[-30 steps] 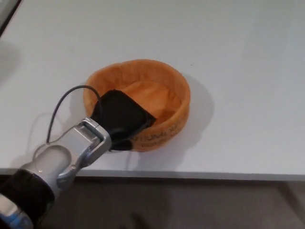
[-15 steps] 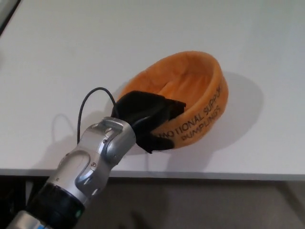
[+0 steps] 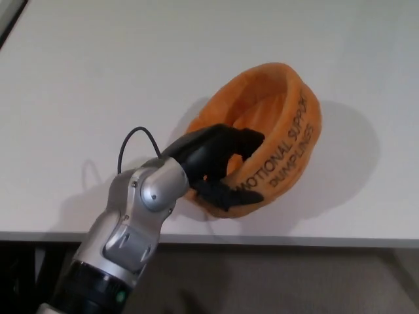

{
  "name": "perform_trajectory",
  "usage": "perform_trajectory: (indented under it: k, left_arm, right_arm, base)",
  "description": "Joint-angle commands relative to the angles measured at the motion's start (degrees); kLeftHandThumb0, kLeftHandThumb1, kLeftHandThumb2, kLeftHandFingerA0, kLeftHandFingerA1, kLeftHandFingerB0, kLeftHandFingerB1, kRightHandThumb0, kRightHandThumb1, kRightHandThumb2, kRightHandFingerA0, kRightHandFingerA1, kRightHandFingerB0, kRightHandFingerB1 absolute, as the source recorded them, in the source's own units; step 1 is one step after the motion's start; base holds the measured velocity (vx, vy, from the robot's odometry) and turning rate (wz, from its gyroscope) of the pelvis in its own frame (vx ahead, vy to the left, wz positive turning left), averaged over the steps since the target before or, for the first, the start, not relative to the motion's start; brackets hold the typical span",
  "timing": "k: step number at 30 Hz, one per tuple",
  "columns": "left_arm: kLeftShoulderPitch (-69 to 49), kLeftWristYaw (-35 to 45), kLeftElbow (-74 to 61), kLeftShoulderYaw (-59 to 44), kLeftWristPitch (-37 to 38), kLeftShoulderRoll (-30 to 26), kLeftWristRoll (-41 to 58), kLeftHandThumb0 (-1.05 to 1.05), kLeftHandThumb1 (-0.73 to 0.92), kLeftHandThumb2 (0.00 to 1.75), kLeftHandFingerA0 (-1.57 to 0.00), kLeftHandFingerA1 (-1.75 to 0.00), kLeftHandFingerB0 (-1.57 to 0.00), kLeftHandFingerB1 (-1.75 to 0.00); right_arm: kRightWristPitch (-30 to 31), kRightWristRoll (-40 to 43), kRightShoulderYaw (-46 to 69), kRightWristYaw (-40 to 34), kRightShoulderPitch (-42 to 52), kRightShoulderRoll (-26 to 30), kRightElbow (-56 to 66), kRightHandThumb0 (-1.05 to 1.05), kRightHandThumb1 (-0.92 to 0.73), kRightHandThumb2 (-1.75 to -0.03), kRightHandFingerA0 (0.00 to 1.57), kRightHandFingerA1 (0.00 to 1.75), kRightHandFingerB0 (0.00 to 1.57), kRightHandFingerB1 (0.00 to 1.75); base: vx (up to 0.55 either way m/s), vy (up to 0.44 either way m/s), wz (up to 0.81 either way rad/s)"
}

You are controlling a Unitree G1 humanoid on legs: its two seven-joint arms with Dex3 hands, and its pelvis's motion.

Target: A soft plate is kept in the center of the table close to the robot and the robot uses its left hand to pick up the plate, turns it upside down and places it back on the table

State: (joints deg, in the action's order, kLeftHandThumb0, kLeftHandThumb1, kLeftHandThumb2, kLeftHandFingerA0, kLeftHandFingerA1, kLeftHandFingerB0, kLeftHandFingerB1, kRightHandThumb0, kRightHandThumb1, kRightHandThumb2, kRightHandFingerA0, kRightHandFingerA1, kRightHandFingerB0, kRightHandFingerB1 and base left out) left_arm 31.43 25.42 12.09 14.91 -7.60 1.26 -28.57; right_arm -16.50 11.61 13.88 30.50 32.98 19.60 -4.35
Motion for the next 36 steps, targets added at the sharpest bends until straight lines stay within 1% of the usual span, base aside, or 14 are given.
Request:
perform_trajectory:
  k: [1,3,10,11,17,18,20,21,22,23,33,34,35,36]
  left_arm:
    - [-3.2,9.7,-11.1,-31.2,-35.4,17.1,61.4,-0.32,0.57,0.62,-0.97,-1.75,-0.77,-1.75]
    - [-4.2,5.2,-12.5,-33.0,-33.6,20.7,66.6,-0.35,0.55,0.59,-0.99,-1.75,-0.78,-1.75]
    - [-5.8,-0.7,-14.0,-32.7,-23.0,30.5,74.9,-0.33,0.58,0.59,-0.97,-1.75,-0.77,-1.75]
    - [-5.4,-0.7,-13.6,-32.9,-22.6,31.6,76.5,-0.34,0.58,0.58,-0.97,-1.75,-0.77,-1.75]
    - [-3.6,-4.7,-13.4,-33.2,-17.9,39.6,84.1,-0.27,0.58,0.6,-0.91,-1.75,-0.72,-1.75]
    - [-3.7,-4.7,-13.4,-33.2,-16.9,40.6,84.8,-0.27,0.59,0.62,-0.91,-1.75,-0.71,-1.75]
    - [-3.7,-4.2,-13.6,-32.8,-16.1,41.2,85.1,-0.28,0.61,0.63,-0.93,-1.75,-0.71,-1.75]
    - [-3.8,-4.0,-13.9,-32.7,-16.0,41.2,85.7,-0.31,0.61,0.64,-0.94,-1.75,-0.73,-1.75]
    - [-4.1,-5.2,-14.5,-32.8,-15.4,41.6,86.9,-0.27,0.6,0.67,-0.95,-1.75,-0.73,-1.75]
    - [-4.5,-6.7,-15.1,-33.0,-14.6,42.2,88.0,-0.27,0.6,0.67,-0.95,-1.75,-0.73,-1.75]
    - [-4.4,-5.9,-3.6,-47.9,-10.4,30.9,92.1,-0.28,0.67,0.72,-0.9,-1.75,-0.67,-1.75]
    - [-4.4,-5.5,-1.9,-49.4,-10.4,29.2,90.9,-0.29,0.67,0.7,-0.94,-1.75,-0.63,-1.75]
    - [-4.5,-5.8,-1.0,-50.4,-10.1,28.3,90.2,-0.27,0.65,0.7,-0.93,-1.75,-0.66,-1.75]
    - [-4.6,-6.4,-0.4,-51.3,-9.8,28.0,89.9,-0.27,0.65,0.7,-0.93,-1.75,-0.66,-1.75]
  right_arm:
    - [0.8,0.1,0.2,1.6,0.3,2.0,-1.5,-0.84,-0.75,-0.82,0.4,0.46,0.2,0.38]
    - [0.3,-0.6,0.1,1.2,0.2,2.1,-1.9,-0.79,-0.89,-0.67,0.45,0.41,0.24,0.32]
    - [1.2,-0.4,-0.1,1.3,0.1,2.1,-1.1,-0.79,-0.89,-0.67,0.46,0.42,0.24,0.32]
    - [1.4,-0.3,0.0,1.3,0.1,2.1,-1.0,-0.81,-0.73,-1.06,0.4,0.54,0.17,0.45]
    - [2.5,0.8,-0.1,1.7,-1.4,1.9,-2.0,-0.79,-0.71,-1.05,0.4,0.55,0.17,0.46]
    - [2.5,0.8,-0.1,1.7,-1.3,1.9,-2.2,-0.78,-0.88,-0.67,0.46,0.43,0.23,0.32]
    - [2.7,0.6,0.0,1.5,-0.7,2.0,-1.6,-0.78,-0.88,-0.67,0.47,0.42,0.24,0.32]
    - [2.8,0.3,0.0,1.4,-0.4,2.2,-1.4,-0.79,-0.72,-1.05,0.41,0.54,0.17,0.45]
    - [2.7,0.0,0.0,1.4,-0.3,2.2,-1.6,-0.79,-0.88,-0.67,0.47,0.41,0.24,0.31]
    - [2.5,-0.2,0.0,1.3,-0.4,2.3,-1.8,-0.79,-0.88,-0.67,0.47,0.41,0.24,0.31]
    - [0.9,-1.0,-0.2,1.3,-0.3,2.3,-3.4,-0.79,-0.88,-0.67,0.5,0.43,0.25,0.32]
    - [1.0,-1.1,-0.2,1.2,-0.4,2.3,-3.4,-0.84,-0.75,-1.07,0.44,0.54,0.19,0.46]
    - [1.1,-1.0,-0.1,1.2,-0.4,2.3,-3.3,-0.78,-0.88,-0.67,0.5,0.41,0.25,0.31]
    - [1.2,-1.0,-0.2,1.2,-0.4,2.3,-3.2,-0.78,-0.88,-0.67,0.5,0.41,0.25,0.31]
  base:
    - [0.0,0.0,0.0]
    - [0.0,0.0,0.0]
    - [0.0,0.0,0.0]
    - [0.0,0.0,0.0]
    - [0.0,0.0,0.0]
    - [0.0,0.0,0.0]
    - [0.0,0.0,0.0]
    - [0.0,0.0,0.0]
    - [0.0,0.0,0.0]
    - [0.0,0.0,0.0]
    - [0.0,0.0,0.0]
    - [0.0,0.0,0.0]
    - [0.0,0.0,0.0]
    - [0.0,0.0,0.0]
